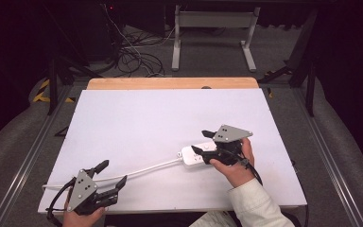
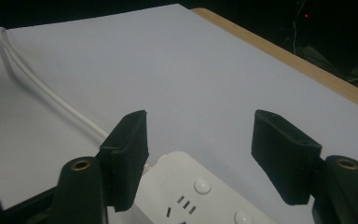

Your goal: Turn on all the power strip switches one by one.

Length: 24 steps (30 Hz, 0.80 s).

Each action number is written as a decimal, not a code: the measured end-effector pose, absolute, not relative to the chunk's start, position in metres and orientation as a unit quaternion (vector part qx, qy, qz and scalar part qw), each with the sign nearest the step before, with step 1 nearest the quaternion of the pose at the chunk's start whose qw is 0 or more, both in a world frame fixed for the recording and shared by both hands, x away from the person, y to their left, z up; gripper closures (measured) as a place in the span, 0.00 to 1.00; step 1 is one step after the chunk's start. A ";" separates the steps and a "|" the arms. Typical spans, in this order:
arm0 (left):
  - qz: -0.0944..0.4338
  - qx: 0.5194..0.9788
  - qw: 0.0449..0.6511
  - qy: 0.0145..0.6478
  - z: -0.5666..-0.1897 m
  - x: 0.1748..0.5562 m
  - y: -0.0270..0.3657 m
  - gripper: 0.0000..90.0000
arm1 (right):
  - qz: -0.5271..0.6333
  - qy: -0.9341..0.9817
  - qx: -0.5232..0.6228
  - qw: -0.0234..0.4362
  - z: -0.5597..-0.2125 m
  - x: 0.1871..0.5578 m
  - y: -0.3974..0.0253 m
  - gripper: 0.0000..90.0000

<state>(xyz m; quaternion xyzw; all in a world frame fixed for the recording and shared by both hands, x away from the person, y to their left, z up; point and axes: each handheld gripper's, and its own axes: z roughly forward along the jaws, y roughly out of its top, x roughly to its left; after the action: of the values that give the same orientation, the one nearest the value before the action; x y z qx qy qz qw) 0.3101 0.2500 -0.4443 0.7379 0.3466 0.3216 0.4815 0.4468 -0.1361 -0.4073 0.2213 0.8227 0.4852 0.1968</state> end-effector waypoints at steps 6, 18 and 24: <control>0.322 0.737 0.482 0.347 -0.444 0.310 0.250 0.30 | 0.493 0.820 0.226 0.180 -0.404 0.440 -0.155 0.31; 0.322 0.738 0.479 0.350 -0.444 0.310 0.251 0.30 | 0.512 0.809 0.239 0.163 -0.413 0.426 -0.194 0.24; 0.320 0.738 0.478 0.353 -0.444 0.311 0.251 0.30 | 0.517 0.803 0.252 0.154 -0.425 0.422 -0.209 0.21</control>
<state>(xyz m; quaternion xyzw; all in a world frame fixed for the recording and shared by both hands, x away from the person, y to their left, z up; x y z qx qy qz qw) 0.3107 0.2511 -0.4438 0.7377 0.3532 0.3196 0.4785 0.4223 -0.2088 -0.4247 0.2516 0.8034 0.5173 0.1541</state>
